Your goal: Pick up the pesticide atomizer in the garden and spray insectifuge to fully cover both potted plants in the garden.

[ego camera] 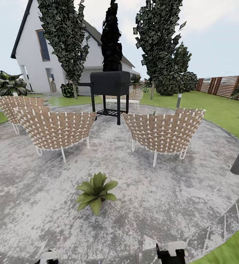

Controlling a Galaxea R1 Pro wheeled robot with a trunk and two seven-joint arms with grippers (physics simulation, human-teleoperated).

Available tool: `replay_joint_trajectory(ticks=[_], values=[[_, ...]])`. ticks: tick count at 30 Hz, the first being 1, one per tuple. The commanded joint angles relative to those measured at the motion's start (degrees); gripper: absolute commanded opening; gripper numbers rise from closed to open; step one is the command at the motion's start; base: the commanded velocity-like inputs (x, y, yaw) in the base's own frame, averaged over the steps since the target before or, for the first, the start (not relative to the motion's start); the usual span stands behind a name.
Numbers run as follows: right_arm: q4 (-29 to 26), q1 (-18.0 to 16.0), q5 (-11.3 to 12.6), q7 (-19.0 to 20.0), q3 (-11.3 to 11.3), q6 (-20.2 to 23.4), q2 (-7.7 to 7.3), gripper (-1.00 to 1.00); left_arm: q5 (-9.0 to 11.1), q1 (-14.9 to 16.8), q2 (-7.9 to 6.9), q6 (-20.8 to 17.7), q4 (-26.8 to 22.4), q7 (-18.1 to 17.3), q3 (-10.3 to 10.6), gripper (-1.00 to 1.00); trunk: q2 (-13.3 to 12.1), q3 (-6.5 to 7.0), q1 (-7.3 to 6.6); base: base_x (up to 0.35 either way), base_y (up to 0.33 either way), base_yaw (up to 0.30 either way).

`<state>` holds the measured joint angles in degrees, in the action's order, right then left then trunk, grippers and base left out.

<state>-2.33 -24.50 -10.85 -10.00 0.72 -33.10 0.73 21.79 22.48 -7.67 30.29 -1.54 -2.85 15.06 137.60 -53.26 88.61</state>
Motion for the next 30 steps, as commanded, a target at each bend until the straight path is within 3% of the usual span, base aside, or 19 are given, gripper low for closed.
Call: replay_joint_trajectory(ticks=[1,2,5,7,8,9,11,13,14,16,17,19,23,28,30], values=[[-0.85,-0.07,-1.26,1.91,-0.57,-0.05,-0.18,1.00,-0.46,0.30,-0.12,0.06,0.00,-1.57,1.33,-1.00,0.02,-0.06,-0.01,0.000,0.000,0.000],[-2.10,-0.08,-1.81,3.97,-0.96,-0.05,-0.32,1.00,-1.72,0.47,-0.21,-0.03,-0.01,-3.13,2.42,-1.00,0.02,-0.06,-0.01,0.000,0.000,0.000],[-9.74,-0.10,-5.29,13.31,-1.64,0.48,-1.31,1.00,-7.87,2.26,-0.70,-0.42,-0.04,-13.36,5.62,-1.00,0.02,-0.06,-0.01,0.000,0.000,0.000],[-13.36,-0.06,-9.85,20.11,-1.73,2.87,-1.87,1.00,-13.06,4.80,-1.20,-0.73,0.01,-20.82,6.30,-1.00,0.02,-0.06,-0.01,0.000,0.000,0.000],[-14.99,-0.13,-13.62,23.99,-1.71,5.34,-2.00,1.00,-17.04,6.44,-2.02,-0.93,0.03,-24.96,6.54,-1.00,0.02,-0.06,-0.01,0.000,0.000,0.000],[-15.88,-0.20,-16.07,25.97,-1.70,6.75,-2.05,1.00,-19.50,7.38,-2.52,-1.05,0.03,-27.35,6.61,-1.00,0.02,-0.06,-0.01,0.000,0.000,0.000],[-17.89,-0.70,-23.26,30.09,-1.69,9.01,-2.10,1.00,-25.35,10.04,-3.46,-2.78,0.04,-33.80,6.76,-1.00,0.02,-0.06,-0.01,0.000,0.000,0.000],[-19.38,-1.36,-28.45,33.41,-1.69,9.67,-2.02,1.00,-29.29,11.80,-3.78,-5.78,0.00,-38.84,6.80,-1.00,0.02,-0.06,-0.01,0.000,0.000,0.000],[-19.88,-1.67,-30.21,35.40,-1.69,9.80,-1.99,1.00,-31.15,12.37,-3.83,-6.79,-0.02,-40.59,6.81,-1.00,0.02,-0.06,-0.01,0.000,0.000,0.000],[-21.05,-2.17,-33.30,41.63,-1.69,9.98,-1.83,1.00,-36.84,13.50,-3.80,-8.13,-0.04,-43.66,6.83,-1.00,0.02,-0.06,-0.01,0.000,0.000,0.000],[-23.12,-2.60,-34.46,46.89,-1.69,10.04,-1.67,1.00,-43.11,13.95,-3.41,-8.69,-0.04,-45.01,6.83,-1.00,0.02,-0.06,-0.01,0.000,0.000,0.000],[-24.39,-2.79,-34.93,50.62,-1.76,10.07,-0.96,1.00,-48.87,14.13,-2.91,-9.13,-0.18,-45.55,6.83,-1.00,0.02,-0.06,-0.01,0.000,0.000,0.000],[-24.62,-2.83,-35.04,52.21,-1.86,10.07,0.48,1.00,-51.45,14.17,-2.24,-11.67,-1.20,-46.29,6.83,-1.00,0.02,-0.06,-0.01,0.000,0.000,0.000],[-24.56,-2.83,-35.19,53.27,-1.92,10.11,1.90,1.00,-55.43,14.17,0.06,-12.88,-1.27,-46.45,6.83,-1.00,0.02,-0.06,-0.01,0.000,0.000,0.000],[-24.56,-2.83,-35.88,53.31,-1.94,10.15,2.29,1.00,-56.04,14.17,0.73,-12.96,-1.32,-46.45,6.83,-1.00,0.02,-0.06,-0.01,0.000,0.000,0.000]])
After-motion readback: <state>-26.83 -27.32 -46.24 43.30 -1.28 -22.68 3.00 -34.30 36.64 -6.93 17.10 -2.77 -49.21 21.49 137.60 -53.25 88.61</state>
